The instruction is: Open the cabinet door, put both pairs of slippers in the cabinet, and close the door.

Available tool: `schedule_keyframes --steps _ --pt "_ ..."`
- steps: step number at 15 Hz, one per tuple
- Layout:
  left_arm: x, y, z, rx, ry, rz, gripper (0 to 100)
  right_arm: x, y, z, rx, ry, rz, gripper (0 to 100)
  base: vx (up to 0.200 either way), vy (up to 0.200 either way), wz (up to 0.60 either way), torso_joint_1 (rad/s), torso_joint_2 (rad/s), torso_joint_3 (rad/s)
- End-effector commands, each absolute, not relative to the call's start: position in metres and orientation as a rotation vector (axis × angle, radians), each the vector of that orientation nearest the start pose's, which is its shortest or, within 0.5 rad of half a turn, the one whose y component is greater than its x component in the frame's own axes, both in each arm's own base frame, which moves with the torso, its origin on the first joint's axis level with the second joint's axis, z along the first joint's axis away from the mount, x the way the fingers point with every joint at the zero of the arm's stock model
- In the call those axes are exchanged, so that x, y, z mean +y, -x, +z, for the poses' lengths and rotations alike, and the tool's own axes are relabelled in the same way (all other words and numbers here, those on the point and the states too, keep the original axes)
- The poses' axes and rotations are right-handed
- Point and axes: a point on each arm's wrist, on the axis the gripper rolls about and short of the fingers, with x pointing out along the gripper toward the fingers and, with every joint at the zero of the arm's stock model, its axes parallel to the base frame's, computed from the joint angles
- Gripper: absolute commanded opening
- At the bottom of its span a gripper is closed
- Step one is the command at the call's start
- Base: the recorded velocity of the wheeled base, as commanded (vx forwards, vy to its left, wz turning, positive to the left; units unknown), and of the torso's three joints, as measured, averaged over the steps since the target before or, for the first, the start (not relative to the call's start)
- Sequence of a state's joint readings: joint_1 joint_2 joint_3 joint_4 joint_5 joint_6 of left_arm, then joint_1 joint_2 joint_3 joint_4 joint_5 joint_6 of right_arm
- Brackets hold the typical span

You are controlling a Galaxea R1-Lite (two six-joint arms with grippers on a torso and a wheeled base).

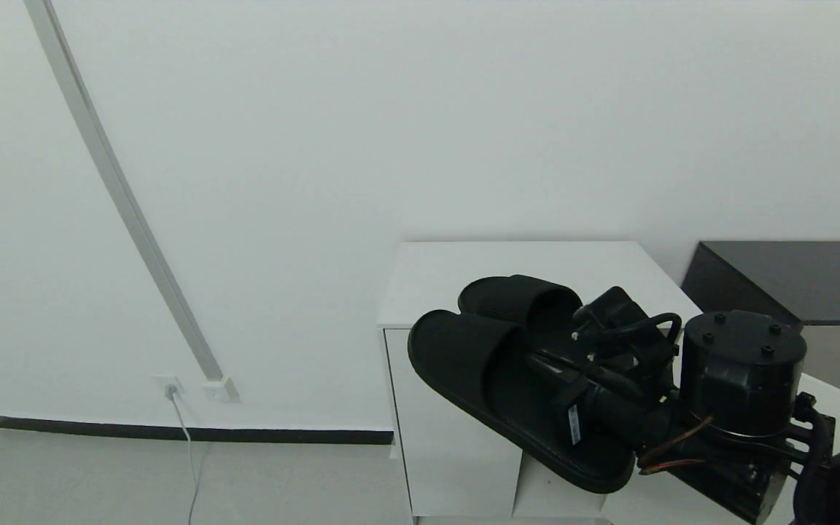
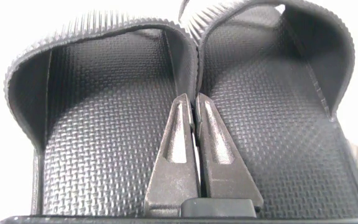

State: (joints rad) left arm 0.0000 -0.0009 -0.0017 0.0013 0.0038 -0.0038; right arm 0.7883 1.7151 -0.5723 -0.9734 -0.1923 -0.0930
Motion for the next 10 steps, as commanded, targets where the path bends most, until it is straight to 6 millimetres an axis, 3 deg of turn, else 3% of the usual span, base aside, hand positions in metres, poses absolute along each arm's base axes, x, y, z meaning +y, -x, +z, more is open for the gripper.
schedule_keyframes --steps 1,10 --pt "0.0001 0.0229 0.0757 0.000 0.005 0.005 0 0.1995 -0.2050 0.1482 0.137 0.179 0.600 0 0.000 0.000 0.00 0.000 0.00 0.000" --pt "0.0002 0.0229 0.0757 0.000 0.006 0.008 0 0.2006 -0.2062 0.1451 0.146 0.187 0.597 0 0.000 0.000 0.00 0.000 0.00 0.000"
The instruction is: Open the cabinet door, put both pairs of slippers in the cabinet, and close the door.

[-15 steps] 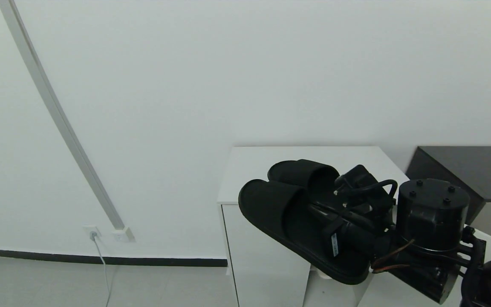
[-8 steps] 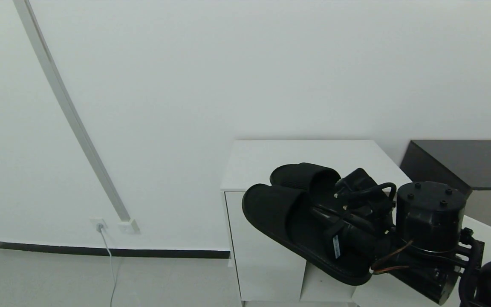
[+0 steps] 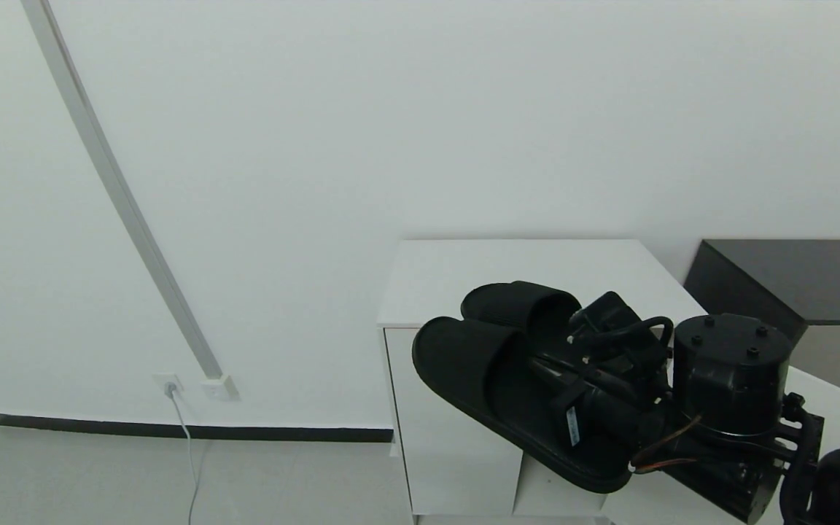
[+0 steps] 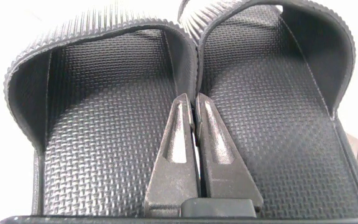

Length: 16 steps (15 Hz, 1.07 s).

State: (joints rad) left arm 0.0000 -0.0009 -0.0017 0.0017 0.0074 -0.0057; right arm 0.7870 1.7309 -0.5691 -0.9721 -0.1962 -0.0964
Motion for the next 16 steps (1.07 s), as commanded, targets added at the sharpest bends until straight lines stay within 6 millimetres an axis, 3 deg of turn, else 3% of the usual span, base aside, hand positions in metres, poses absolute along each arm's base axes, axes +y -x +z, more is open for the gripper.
schedule_keyframes --steps 1,16 --pt "0.0002 0.0229 0.0757 0.000 0.006 0.008 0 0.2006 -0.2062 0.1451 0.146 0.187 0.597 0 0.000 -0.200 0.00 0.002 0.01 -0.002" --pt "0.0002 0.0229 0.0757 0.000 0.009 0.008 0 0.1983 -0.2038 0.1400 0.166 0.194 0.599 0 0.000 -0.200 0.00 0.003 0.00 0.003"
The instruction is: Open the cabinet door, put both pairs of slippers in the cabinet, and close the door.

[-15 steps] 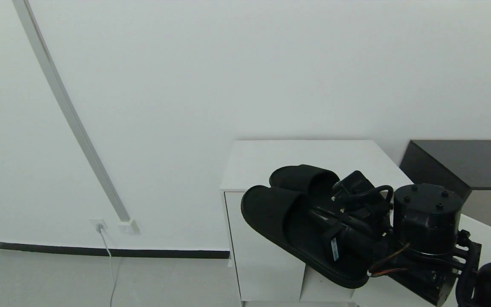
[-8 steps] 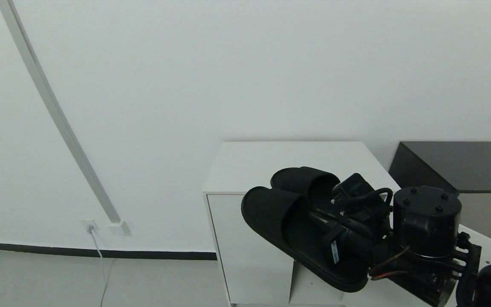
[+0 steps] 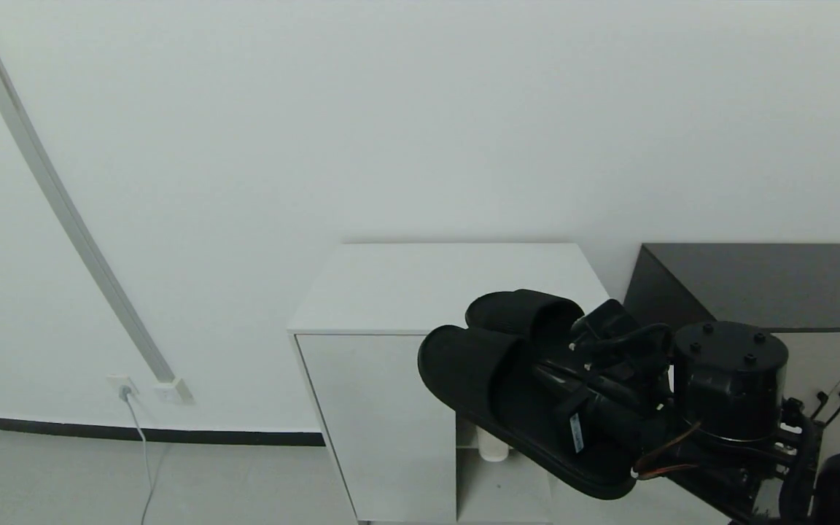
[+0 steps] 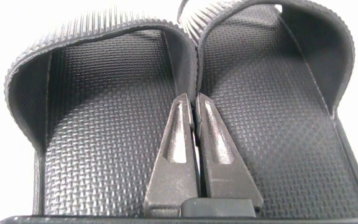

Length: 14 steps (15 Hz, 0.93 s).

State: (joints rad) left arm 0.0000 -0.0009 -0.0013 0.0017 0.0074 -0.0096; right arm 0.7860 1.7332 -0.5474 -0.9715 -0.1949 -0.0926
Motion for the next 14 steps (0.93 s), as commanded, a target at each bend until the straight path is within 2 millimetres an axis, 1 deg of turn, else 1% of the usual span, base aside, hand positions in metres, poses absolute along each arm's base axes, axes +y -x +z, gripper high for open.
schedule_keyframes --steps 1,14 --pt "0.0002 0.0229 0.0757 0.000 0.009 0.008 0 0.1978 -0.2040 0.1397 0.168 0.193 0.597 0 0.000 -0.200 0.00 -0.002 0.00 0.007" --pt "0.0002 0.0229 0.0757 0.000 0.012 0.008 0 0.1971 -0.2064 0.1356 0.182 0.194 0.589 0 0.000 0.000 0.00 0.000 0.00 0.000"
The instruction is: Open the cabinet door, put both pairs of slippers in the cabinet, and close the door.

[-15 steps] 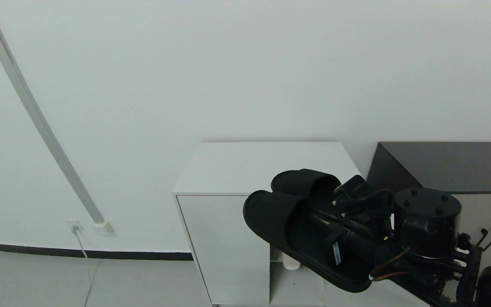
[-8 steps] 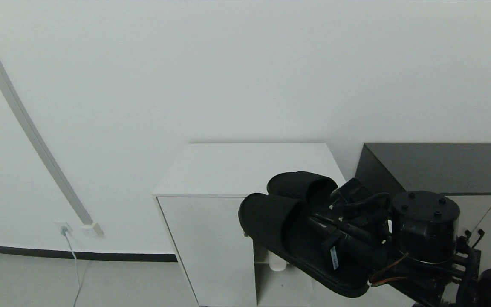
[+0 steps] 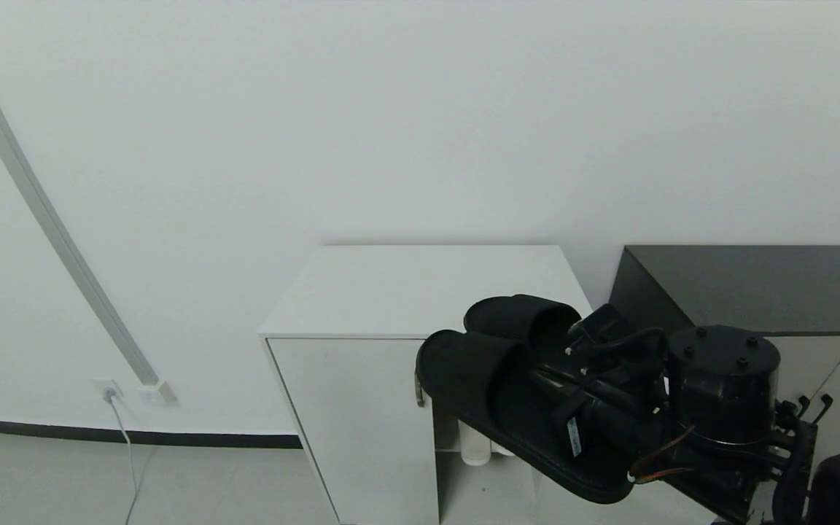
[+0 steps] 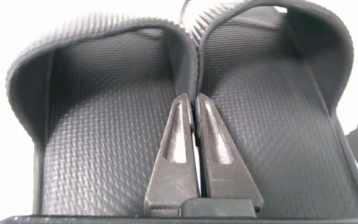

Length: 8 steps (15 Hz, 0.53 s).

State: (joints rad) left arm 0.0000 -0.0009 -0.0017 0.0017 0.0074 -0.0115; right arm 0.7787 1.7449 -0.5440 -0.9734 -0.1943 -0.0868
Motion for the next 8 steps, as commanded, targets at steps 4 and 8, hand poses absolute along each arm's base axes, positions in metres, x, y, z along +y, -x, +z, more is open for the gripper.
schedule_keyframes --steps 4,8 --pt "0.0002 0.0229 0.0757 0.000 0.023 0.009 0 0.1966 -0.2058 0.1337 0.189 0.198 0.591 0 0.000 0.000 0.00 0.000 0.00 0.000" --pt "0.0002 0.0229 0.0757 0.000 0.023 0.009 0 0.1957 -0.2049 0.1326 0.182 0.196 0.593 0 0.000 0.000 0.00 0.000 0.00 0.000"
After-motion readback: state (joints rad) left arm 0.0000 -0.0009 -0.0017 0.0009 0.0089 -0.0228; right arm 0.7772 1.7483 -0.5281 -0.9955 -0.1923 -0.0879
